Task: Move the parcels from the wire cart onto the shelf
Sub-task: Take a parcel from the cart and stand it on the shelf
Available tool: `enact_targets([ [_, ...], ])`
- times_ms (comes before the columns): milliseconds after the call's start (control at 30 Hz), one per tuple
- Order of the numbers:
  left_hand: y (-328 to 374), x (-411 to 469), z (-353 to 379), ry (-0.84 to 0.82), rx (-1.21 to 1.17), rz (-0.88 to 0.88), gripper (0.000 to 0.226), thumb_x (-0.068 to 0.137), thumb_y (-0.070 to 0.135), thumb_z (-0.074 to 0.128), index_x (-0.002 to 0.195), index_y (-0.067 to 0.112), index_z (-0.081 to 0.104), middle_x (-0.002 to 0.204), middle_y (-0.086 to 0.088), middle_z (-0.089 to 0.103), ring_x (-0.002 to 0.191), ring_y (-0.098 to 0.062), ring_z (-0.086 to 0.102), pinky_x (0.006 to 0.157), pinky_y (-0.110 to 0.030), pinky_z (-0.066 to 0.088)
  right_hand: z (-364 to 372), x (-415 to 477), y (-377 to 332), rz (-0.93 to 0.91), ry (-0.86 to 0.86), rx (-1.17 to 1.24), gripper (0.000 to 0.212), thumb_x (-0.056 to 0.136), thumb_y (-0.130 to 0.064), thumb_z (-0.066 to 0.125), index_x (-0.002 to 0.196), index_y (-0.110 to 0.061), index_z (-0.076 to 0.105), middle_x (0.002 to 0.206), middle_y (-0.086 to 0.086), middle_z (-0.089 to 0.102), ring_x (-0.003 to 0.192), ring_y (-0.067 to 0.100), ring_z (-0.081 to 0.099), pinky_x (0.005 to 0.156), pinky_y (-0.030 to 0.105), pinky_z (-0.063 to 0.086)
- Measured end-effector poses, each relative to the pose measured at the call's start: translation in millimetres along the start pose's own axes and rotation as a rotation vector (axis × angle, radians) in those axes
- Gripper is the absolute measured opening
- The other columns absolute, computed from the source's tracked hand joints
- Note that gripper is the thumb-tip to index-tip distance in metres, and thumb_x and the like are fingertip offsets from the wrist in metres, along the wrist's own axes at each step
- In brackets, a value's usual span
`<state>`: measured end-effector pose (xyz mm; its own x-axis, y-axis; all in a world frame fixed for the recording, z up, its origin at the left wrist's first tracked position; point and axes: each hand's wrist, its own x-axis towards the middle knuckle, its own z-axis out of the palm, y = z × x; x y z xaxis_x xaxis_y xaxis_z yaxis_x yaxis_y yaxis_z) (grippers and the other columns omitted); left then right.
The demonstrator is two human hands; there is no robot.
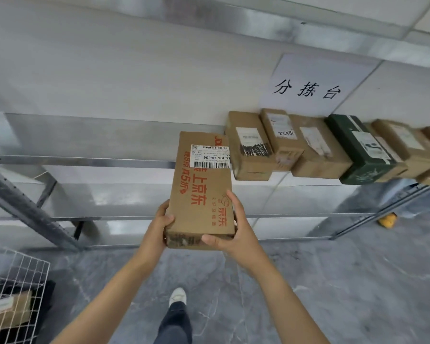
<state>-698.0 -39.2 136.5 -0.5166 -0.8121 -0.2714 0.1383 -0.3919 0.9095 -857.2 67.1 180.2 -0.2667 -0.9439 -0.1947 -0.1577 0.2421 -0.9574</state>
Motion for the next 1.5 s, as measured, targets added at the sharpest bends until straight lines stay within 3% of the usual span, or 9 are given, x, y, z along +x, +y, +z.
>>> enact_targets([
  [167,10,60,12,0.046,-0.077,-0.049,0.091,0.053,0.050,0.061,0.134,0.013,0.044,0.124,-0.018,0.059,0.112,-0.037,0.056,0.089,-0.051,0.048,-17,64,0,0.008,0.041,-0.076,0.105,0.069,-0.026,0.086,0.148,-0.036,0.018,0.142,-0.012,0.040,0.131,0.001,0.040,0.111,0.032,0.038],
  [267,20,95,15,0.048,-0.062,-0.044,0.089,0.051,0.050,0.061,0.130,0.013,0.048,0.117,-0.014,0.064,0.103,-0.030,0.062,0.080,-0.043,0.051,-23,99,-1,0.027,0.067,-0.062,0.103,0.067,-0.030,0.084,0.147,-0.038,0.021,0.140,-0.015,0.042,0.131,0.003,0.041,0.108,0.042,0.042],
  [467,30,146,35,0.040,0.018,-0.080,0.065,0.061,0.044,0.061,0.120,0.020,0.051,0.095,-0.001,0.072,0.080,-0.017,0.070,0.062,-0.033,0.054,-43,135,3,0.013,0.253,-0.073,0.084,0.075,-0.007,0.080,0.142,-0.033,0.036,0.132,-0.002,0.051,0.109,-0.015,0.050,0.083,0.002,0.044],
  [600,23,169,42,0.083,0.154,-0.094,0.027,0.097,0.022,0.037,0.108,0.042,0.053,0.092,0.013,0.072,0.097,-0.018,0.065,0.082,-0.039,0.050,-52,147,6,-0.039,0.360,-0.244,0.077,0.078,-0.013,0.079,0.143,-0.029,0.041,0.124,-0.004,0.053,0.100,-0.025,0.046,0.082,-0.001,0.040],
  [800,26,183,52,0.176,0.243,-0.100,0.029,0.100,0.022,0.032,0.110,0.042,0.050,0.099,0.010,0.067,0.100,-0.022,0.061,0.084,-0.040,0.048,-66,158,8,-0.108,0.480,-0.708,0.063,0.075,-0.041,0.079,0.132,-0.026,0.057,0.109,-0.004,0.066,0.092,0.017,0.065,0.069,0.034,0.057],
  [1000,27,180,61,0.267,0.257,-0.108,0.034,0.086,0.044,0.042,0.118,0.040,0.052,0.104,0.005,0.068,0.099,-0.023,0.063,0.091,-0.046,0.048,-86,164,17,-0.271,0.366,-0.797,0.052,0.081,-0.035,0.063,0.131,-0.024,0.057,0.094,-0.004,0.070,0.079,0.018,0.067,0.059,0.031,0.054],
  [1167,31,163,66,0.340,0.441,-0.013,0.050,0.081,0.053,0.037,0.127,0.039,0.052,0.111,0.008,0.068,0.105,-0.017,0.062,0.093,-0.038,0.047,-104,167,12,-0.319,0.136,-0.811,0.049,0.092,-0.033,0.053,0.140,-0.024,0.046,0.108,-0.005,0.069,0.095,0.017,0.066,0.076,0.030,0.053],
  [1333,37,140,56,0.635,0.767,0.164,0.046,0.096,0.022,0.049,0.141,0.018,0.039,0.127,-0.008,0.054,0.113,-0.028,0.054,0.094,-0.039,0.042,-111,163,3,-0.477,0.187,-0.681,0.019,0.084,-0.036,0.056,0.090,-0.022,0.068,0.070,-0.010,0.064,0.058,0.006,0.057,0.047,0.012,0.036],
  [1500,34,73,22,0.859,1.221,0.072,0.069,0.082,0.038,0.063,0.140,0.011,0.039,0.139,-0.020,0.042,0.123,-0.044,0.040,0.100,-0.055,0.036,-107,169,-8,-0.790,0.107,-0.560,0.026,0.083,-0.029,0.053,0.094,-0.013,0.071,0.085,0.001,0.065,0.074,0.013,0.061,0.061,0.019,0.048],
])
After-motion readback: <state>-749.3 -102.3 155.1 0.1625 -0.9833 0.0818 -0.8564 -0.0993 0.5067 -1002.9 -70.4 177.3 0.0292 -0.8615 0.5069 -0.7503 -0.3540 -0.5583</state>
